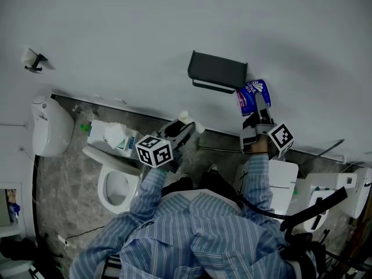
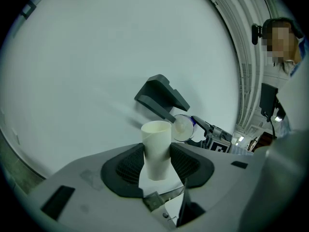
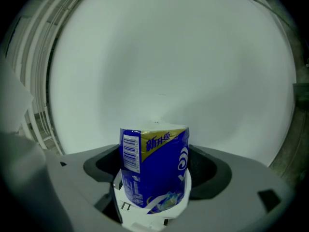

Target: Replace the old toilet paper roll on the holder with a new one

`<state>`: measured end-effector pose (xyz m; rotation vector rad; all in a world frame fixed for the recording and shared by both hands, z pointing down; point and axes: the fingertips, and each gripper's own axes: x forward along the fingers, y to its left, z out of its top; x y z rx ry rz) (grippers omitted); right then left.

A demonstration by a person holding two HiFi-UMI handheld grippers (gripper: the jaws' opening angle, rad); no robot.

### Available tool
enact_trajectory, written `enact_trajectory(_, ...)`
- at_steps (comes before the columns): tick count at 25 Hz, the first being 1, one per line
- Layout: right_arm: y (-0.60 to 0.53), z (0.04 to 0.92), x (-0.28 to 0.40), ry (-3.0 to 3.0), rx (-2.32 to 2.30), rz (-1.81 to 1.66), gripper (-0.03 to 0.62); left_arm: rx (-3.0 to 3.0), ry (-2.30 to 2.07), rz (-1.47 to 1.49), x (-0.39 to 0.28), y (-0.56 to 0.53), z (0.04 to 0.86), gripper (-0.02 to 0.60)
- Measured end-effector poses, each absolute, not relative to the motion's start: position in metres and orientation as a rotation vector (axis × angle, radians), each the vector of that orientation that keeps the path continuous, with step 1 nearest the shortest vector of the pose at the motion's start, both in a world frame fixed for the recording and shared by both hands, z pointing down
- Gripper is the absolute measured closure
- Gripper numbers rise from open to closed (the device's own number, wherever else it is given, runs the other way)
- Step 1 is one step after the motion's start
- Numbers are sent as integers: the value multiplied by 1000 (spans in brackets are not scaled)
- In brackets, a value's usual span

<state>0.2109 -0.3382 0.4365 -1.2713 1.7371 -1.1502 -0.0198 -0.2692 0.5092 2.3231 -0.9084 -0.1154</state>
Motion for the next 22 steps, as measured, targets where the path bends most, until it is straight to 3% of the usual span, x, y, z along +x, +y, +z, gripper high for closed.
enact_trajectory(22,-346,447,165,1769,-1118,-1255,180,2332,-876,-116,-5,-267,510,409)
